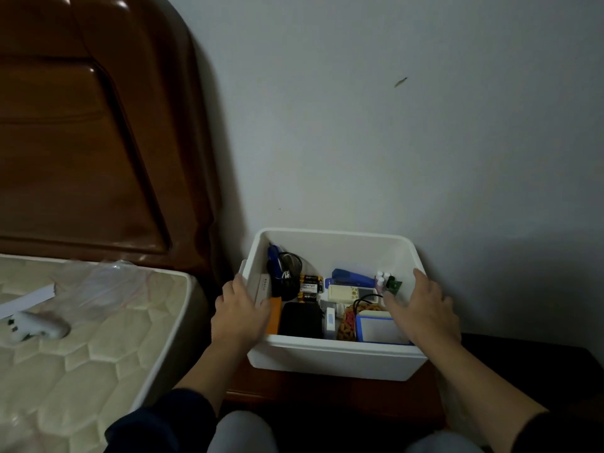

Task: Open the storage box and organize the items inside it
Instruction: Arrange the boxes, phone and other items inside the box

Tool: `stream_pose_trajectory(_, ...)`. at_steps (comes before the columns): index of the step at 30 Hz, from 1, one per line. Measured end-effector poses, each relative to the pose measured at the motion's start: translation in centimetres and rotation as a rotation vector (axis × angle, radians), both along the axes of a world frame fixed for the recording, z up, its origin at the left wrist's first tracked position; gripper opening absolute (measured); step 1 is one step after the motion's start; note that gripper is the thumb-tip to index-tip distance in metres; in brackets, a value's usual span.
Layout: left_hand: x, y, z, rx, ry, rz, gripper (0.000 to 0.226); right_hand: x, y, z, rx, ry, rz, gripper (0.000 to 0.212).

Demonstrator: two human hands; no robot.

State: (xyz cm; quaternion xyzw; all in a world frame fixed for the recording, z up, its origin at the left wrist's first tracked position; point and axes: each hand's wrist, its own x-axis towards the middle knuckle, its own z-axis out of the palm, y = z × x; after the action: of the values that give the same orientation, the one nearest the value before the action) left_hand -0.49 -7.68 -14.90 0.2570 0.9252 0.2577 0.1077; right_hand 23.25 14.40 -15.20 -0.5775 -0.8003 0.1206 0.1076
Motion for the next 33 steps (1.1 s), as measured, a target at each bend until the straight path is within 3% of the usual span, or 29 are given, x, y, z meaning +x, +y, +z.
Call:
stream_pose_trajectory(3, -0.2, -1.2, 0.1, 0.057, -0.091, -0.076, 0.079, 0.0, -0.4, 0.4, 0.004, 0.043, -0.007, 0.081)
stream_pose_trajectory(7, 0.7, -4.1, -0.4, 0.151, -0.166, -0.110, 0.067, 0.2, -1.1, 0.7, -0.012, 0.078, -0.017, 0.074)
stream_pose_trajectory(10, 1.8, -7.2, -0.8, 0.265, -0.117, -0.042, 0.061, 0.1, -2.6, 1.2, 0.053, -0.036, -0.095, 0.069)
stream_pose_trajectory(13, 2.0, -11.2, -0.8, 0.421, 0.074, 0.103, 0.041, -0.8, -5.5, 2.3, 0.142, -0.079, 0.022, 0.069)
stream_pose_trajectory(16, 1.4, -16.3, -0.3, 0.472, 0.346, 0.259, 0.016, -3.9, -9.3, 3.8, 0.155, 0.132, 0.252, 0.063)
stream_pose_trajectory(19, 1.0, -22.8, 0.7, 0.427, 0.529, 0.366, 0.008, -8.3, -14.2, 5.7, 0.161, 0.369, 0.427, 0.054)
stream_pose_trajectory(21, 1.0, -28.1, 1.4, 0.378, 0.608, 0.483, 0.007, -11.3, -17.8, 6.5, 0.128, 0.482, 0.530, 0.061)
stream_pose_trajectory(25, 2.6, -39.3, 1.9, 0.247, 0.645, 0.767, 0.010, -16.3, -25.3, 6.2, 0.071, 0.550, 0.780, 0.068)
stream_pose_trajectory(29, 5.6, -48.5, 0.2, 0.031, 0.535, 0.966, 0.012, -19.4, -32.8, 6.0, -0.041, 0.513, 1.002, 0.060)
stream_pose_trajectory(33, 9.0, -54.4, -3.7, -0.254, 0.141, 0.995, 0.070, -19.6, -39.2, 6.8, -0.108, 0.477, 1.227, 0.065)
